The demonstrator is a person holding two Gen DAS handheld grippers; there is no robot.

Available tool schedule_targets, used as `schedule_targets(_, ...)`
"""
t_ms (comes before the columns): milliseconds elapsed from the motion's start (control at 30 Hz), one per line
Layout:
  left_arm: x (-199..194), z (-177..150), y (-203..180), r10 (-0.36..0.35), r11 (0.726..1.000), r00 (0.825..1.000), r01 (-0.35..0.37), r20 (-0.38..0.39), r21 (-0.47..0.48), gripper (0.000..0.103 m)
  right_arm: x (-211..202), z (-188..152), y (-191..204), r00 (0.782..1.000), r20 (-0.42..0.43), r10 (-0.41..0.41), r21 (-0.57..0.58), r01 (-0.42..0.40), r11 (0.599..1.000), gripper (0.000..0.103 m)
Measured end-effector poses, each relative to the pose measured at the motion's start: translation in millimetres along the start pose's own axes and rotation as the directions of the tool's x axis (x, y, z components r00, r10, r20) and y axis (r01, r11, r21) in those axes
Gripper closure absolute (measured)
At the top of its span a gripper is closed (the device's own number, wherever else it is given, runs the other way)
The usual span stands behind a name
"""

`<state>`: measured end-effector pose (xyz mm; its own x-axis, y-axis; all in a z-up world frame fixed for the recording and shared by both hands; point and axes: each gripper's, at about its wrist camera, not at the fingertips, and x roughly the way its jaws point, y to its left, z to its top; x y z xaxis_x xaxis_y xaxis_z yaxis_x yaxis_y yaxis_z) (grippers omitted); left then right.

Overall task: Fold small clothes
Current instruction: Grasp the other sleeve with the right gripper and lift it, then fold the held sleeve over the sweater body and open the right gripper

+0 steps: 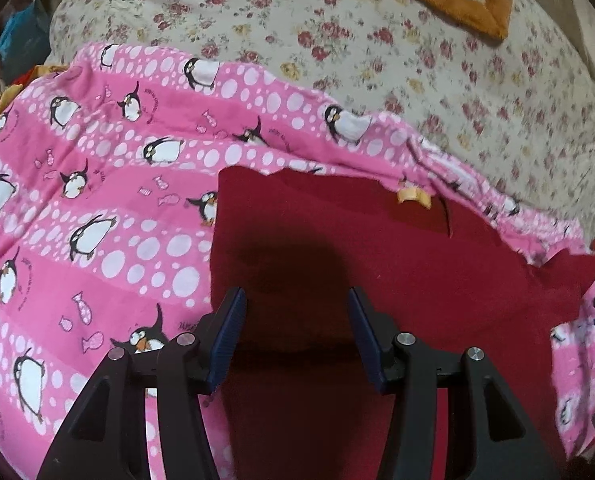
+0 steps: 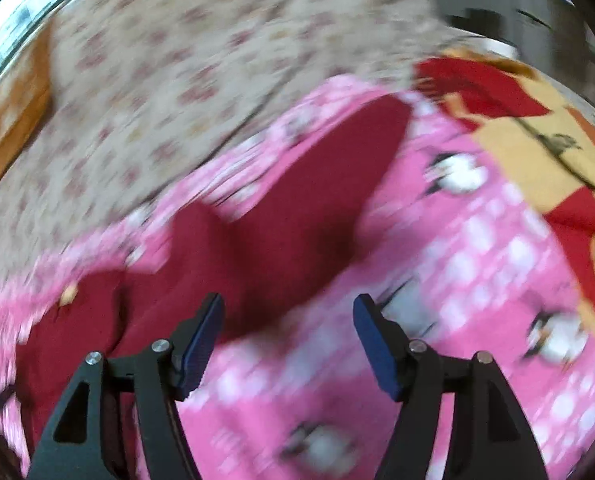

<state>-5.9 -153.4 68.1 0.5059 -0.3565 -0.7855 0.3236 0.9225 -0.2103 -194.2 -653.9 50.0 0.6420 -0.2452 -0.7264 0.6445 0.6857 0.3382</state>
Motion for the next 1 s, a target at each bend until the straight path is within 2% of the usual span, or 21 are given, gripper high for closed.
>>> schedule_targets(133,1.9,2.4,-1.9,-0.010,1.000,1.000,0.010,0.005,-0.005,0.071,23.3,37.7,-35.8,0.999,0.032,-0.041,0.079,0.039,0.996,0.033)
schedule_targets(333,10.6,3.3,-4.9,-0.008,1.000,1.000,0.008,-0.011,-0.001,0.071,50.6,70.3,-49.3,0.997,0.081,-0.018,0.107,0.009,0.994,0.033)
schedule_targets(433,13.4,3.9,-7.2,-0.006,1.000,1.000,0.006,-0.012,0.009,0.071,64.1,81.1,-45.3,0.996,0.086,0.000,0.074,-0.006,0.997,0.051)
schedule_targets(500,15.1,3.8,-9.2,-0.003,1.000,1.000,0.003,-0.016,0.021,0.071,71.2,85.3,-43.1,0.997,0.070,-0.019,0.061,0.014,0.998,0.085)
schedule_targets(567,15.8,4.0,-10.7,0.002,0.999,1.000,-0.002,-0.016,0.033,0.071,72.6,87.4,-44.0,0.998,0.067,-0.018,0.059,0.014,0.998,0.092)
schedule_targets(600,15.5,4.6,-10.7,0.001,0.999,1.000,-0.001,-0.014,0.032,0.071,69.8,87.6,-43.4,0.997,0.070,-0.010,0.053,0.007,0.999,0.096)
schedule_targets(700,13.1,6.1,-8.5,-0.010,1.000,1.000,0.010,-0.007,0.014,0.071,48.4,88.6,-35.1,0.995,0.087,0.050,0.015,-0.052,0.999,0.096)
schedule_targets(833,7.0,7.3,-4.4,-0.017,1.000,1.000,0.017,0.005,-0.008,0.071,-5.9,89.3,-4.7,0.979,0.117,0.167,-0.095,-0.156,0.983,0.096)
schedule_targets(1000,0.7,9.2,2.0,-0.030,0.999,0.999,0.031,0.020,-0.045,0.071,-60.5,71.5,65.1,0.940,0.087,0.329,-0.256,-0.299,0.919,0.096)
